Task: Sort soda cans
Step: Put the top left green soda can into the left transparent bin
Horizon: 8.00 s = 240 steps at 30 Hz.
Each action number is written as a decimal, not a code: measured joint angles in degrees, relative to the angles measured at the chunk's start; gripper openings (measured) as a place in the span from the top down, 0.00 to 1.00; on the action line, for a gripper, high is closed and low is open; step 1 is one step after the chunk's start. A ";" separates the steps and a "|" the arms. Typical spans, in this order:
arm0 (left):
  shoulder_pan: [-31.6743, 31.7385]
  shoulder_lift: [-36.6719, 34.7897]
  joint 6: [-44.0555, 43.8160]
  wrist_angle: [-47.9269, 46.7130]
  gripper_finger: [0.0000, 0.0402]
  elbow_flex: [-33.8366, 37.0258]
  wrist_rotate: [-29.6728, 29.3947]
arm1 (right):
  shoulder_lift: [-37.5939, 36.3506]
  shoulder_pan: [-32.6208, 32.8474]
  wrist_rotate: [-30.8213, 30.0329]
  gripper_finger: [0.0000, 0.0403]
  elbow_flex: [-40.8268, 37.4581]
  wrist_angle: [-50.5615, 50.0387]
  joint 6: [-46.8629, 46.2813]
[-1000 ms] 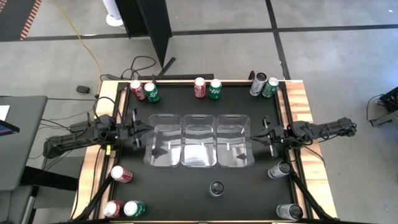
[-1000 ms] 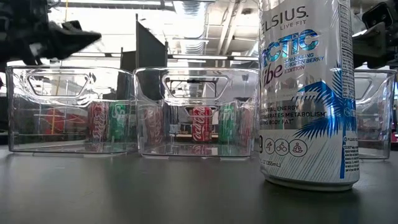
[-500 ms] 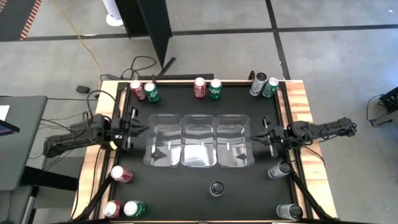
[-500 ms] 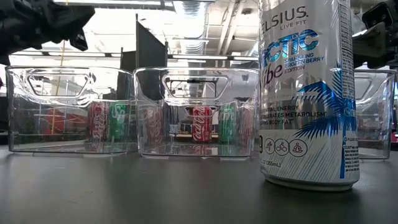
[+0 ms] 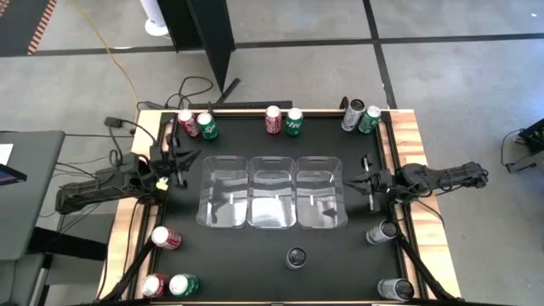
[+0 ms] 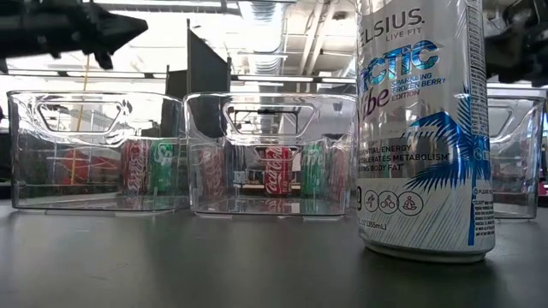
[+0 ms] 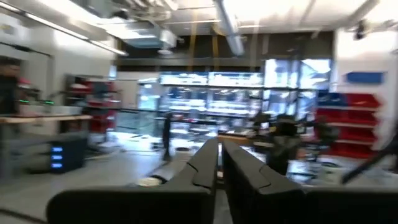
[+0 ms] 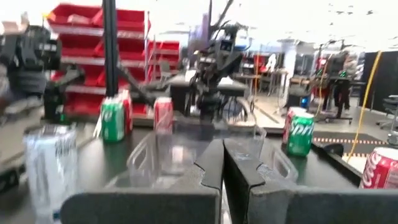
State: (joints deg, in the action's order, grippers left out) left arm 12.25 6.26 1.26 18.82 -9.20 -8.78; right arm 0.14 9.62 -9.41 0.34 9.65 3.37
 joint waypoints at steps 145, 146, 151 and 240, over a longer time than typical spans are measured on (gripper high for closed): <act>42.60 92.39 32.79 -76.65 0.12 -67.42 4.46 | 0.17 -6.75 -0.96 0.93 2.32 4.06 -5.50; 42.62 93.12 32.66 -76.67 0.12 -67.42 4.47 | 0.17 -6.75 -0.96 0.93 2.32 4.08 -5.50; 42.60 95.82 32.46 -76.60 0.12 -67.42 4.45 | 0.17 -6.75 -0.96 0.93 2.32 4.08 -5.48; -4.13 76.30 -14.25 -90.59 0.25 -62.26 2.30 | 0.17 -4.77 -0.94 0.93 2.32 3.03 -6.37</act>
State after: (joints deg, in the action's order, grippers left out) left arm 8.12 82.56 -12.99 -71.77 -71.46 -6.48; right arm 0.32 4.85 -10.35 2.66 12.69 -3.01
